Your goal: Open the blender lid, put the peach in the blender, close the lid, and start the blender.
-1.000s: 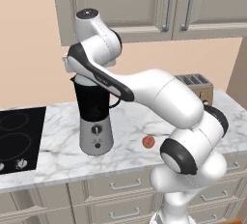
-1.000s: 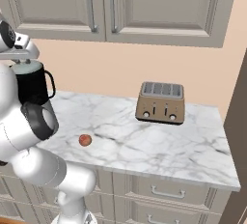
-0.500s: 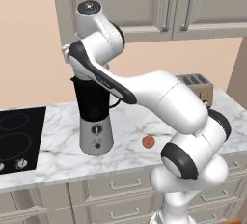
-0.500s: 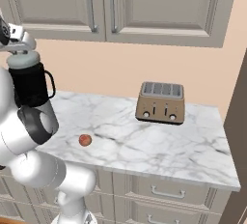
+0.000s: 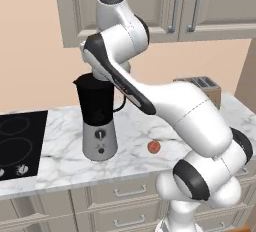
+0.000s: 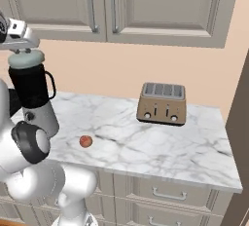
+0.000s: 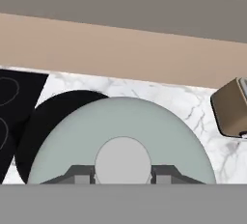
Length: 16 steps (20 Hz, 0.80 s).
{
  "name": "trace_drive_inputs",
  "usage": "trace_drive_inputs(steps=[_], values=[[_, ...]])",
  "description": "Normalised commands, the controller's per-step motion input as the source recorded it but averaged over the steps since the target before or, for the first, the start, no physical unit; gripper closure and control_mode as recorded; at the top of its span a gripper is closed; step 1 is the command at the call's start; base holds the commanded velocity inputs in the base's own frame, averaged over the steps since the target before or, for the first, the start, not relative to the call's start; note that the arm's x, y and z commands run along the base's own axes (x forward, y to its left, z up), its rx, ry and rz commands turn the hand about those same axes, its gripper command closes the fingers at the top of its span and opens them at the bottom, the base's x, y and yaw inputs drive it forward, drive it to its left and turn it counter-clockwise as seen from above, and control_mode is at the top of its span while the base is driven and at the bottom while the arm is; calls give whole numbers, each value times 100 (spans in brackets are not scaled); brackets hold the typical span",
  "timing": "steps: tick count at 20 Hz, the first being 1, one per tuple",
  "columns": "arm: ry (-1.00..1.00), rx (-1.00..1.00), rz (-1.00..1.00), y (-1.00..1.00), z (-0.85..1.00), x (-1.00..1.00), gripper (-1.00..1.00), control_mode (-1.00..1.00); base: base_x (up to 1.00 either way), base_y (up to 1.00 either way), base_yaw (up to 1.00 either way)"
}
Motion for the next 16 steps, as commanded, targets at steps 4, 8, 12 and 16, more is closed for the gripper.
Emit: trace_drive_inputs(steps=[4,8,12,16], values=[[0,4,0,-100,-10,-21,100,-100,0,0,0],[0,8,0,-100,-70,-9,100,-100,0,0,0],[5,5,0,-100,-97,0,100,-100,0,0,0],[7,2,0,-100,-100,0,100,-100,0,0,0]])
